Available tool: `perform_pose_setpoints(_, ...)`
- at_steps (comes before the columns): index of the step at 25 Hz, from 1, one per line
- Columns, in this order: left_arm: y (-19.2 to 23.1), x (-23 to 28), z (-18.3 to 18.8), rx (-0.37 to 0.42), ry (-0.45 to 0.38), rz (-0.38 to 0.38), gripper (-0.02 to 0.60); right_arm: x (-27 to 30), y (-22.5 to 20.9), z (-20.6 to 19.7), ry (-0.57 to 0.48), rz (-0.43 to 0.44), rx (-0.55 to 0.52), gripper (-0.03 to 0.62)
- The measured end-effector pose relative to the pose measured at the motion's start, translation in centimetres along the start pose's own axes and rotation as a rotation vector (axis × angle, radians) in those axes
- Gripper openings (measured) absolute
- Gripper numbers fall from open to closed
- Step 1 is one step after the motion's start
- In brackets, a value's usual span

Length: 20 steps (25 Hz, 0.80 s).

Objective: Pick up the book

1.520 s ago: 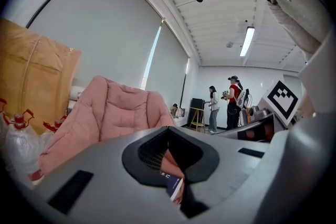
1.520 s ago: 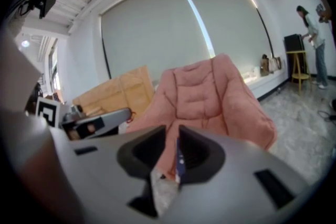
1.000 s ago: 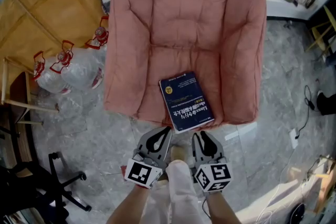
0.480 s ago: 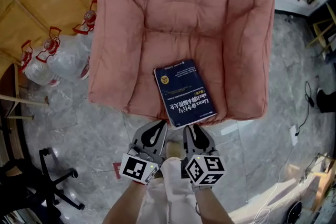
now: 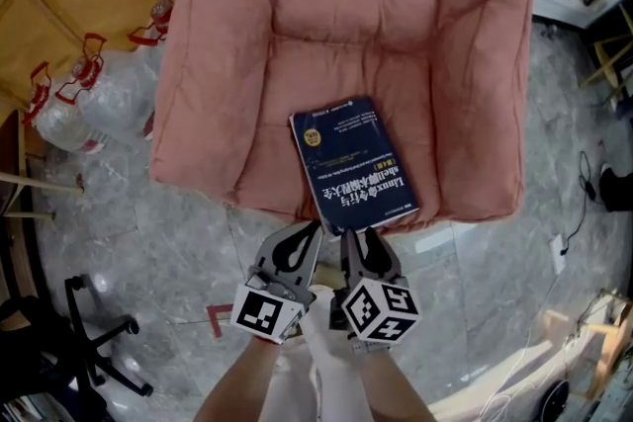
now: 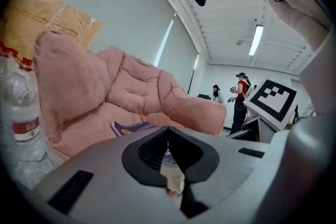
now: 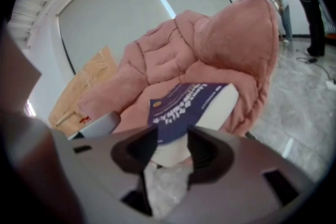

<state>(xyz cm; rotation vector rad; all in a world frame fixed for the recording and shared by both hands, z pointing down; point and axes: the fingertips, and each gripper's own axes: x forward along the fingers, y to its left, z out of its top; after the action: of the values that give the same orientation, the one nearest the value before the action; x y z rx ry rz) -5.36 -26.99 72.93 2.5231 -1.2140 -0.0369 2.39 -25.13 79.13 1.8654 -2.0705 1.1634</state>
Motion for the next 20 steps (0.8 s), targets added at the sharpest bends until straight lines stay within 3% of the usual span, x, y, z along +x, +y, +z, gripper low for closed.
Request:
perform_pose_setpoints(12, 0.9, 0.4, -1.2, 0.0, -0.024, -0.003, 0.008, 1.5, -2.2, -2.1, 0.007, -0.051, 0.204, 0.258)
perform_pose_setpoints(20, 1.1, -0.1, -1.9, -0.013, -0.021, 0.0, 0.008, 2.4, -2.8, -3.0, 0.003, -0.015, 0.372, 0.281)
